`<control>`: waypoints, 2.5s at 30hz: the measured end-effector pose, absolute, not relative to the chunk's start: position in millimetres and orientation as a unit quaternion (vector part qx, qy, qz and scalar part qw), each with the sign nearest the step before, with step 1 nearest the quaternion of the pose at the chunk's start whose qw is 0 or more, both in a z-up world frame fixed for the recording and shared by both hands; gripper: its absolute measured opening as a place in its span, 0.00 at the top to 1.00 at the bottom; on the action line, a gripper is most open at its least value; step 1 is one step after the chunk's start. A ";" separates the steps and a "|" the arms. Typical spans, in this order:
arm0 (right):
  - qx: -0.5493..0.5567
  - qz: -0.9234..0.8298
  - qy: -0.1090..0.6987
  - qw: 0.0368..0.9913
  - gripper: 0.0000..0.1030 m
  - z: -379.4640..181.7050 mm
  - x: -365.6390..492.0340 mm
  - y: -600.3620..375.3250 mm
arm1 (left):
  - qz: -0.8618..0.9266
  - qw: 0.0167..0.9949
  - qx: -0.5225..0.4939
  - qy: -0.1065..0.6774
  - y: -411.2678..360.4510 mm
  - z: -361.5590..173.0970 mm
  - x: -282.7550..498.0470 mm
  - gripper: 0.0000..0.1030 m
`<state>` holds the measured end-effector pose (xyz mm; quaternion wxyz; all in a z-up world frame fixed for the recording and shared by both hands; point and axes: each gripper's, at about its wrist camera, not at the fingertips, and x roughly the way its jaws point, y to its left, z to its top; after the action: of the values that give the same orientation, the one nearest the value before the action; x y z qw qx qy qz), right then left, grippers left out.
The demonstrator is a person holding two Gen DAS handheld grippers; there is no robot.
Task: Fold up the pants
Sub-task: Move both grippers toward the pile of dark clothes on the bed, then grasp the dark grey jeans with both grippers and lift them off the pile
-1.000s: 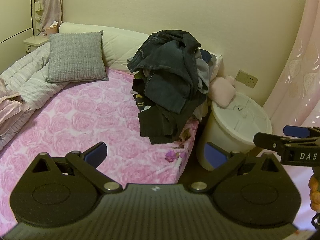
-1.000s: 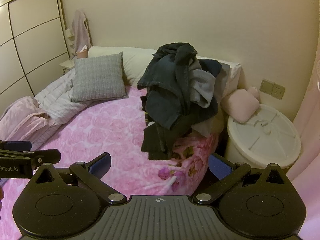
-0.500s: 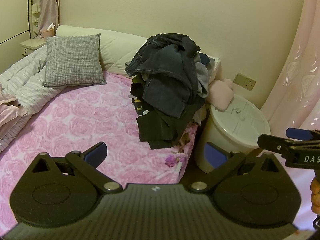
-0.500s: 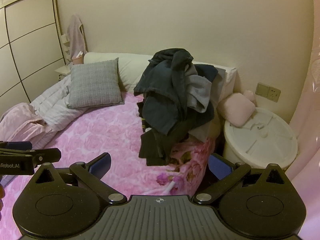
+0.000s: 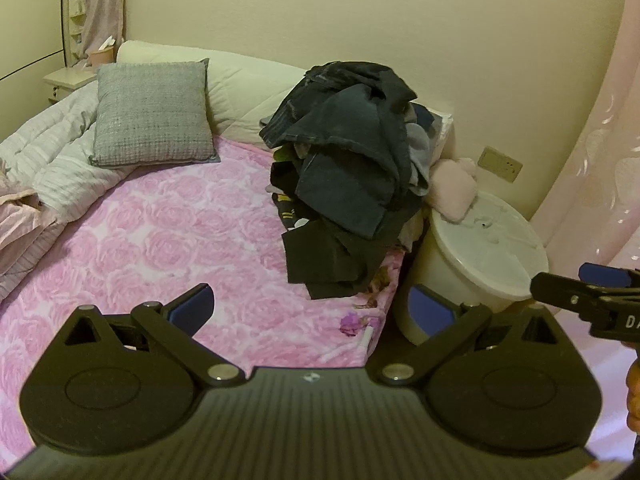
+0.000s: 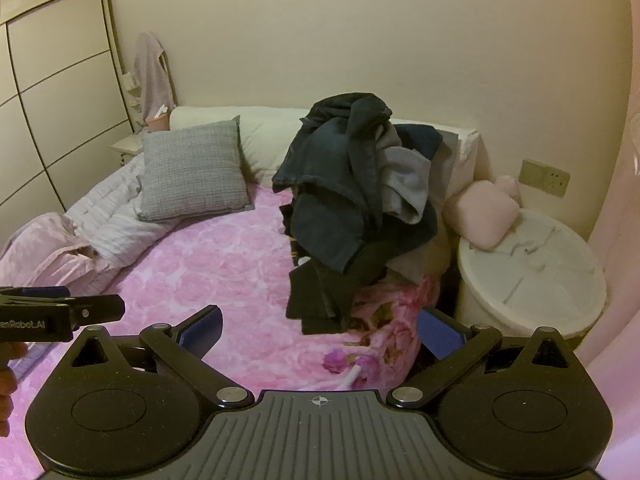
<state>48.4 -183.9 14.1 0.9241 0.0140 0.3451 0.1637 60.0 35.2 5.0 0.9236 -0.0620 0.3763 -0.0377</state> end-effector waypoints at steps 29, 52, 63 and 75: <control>0.001 0.218 0.361 0.907 0.18 -22.4 291.9 -194.1 | 0.023 0.897 -0.117 0.425 25.1 -33.6 278.3 0.01; 0.010 0.265 0.400 0.878 0.48 -108.7 469.7 -204.6 | -0.030 0.827 -0.340 0.447 -20.6 -144.7 460.8 0.17; 0.041 0.341 0.375 0.861 1.00 -101.9 468.3 -199.5 | -0.084 0.828 -0.380 0.404 -20.9 -135.1 467.9 0.86; 0.056 0.494 0.189 0.847 1.00 12.8 371.7 -128.2 | -0.050 0.929 -0.280 0.237 59.5 -2.9 371.9 0.95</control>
<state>371.7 -128.2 12.8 0.8468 0.0556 0.1891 0.4940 371.9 59.5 -2.9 0.9290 -0.2800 0.2367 -0.0503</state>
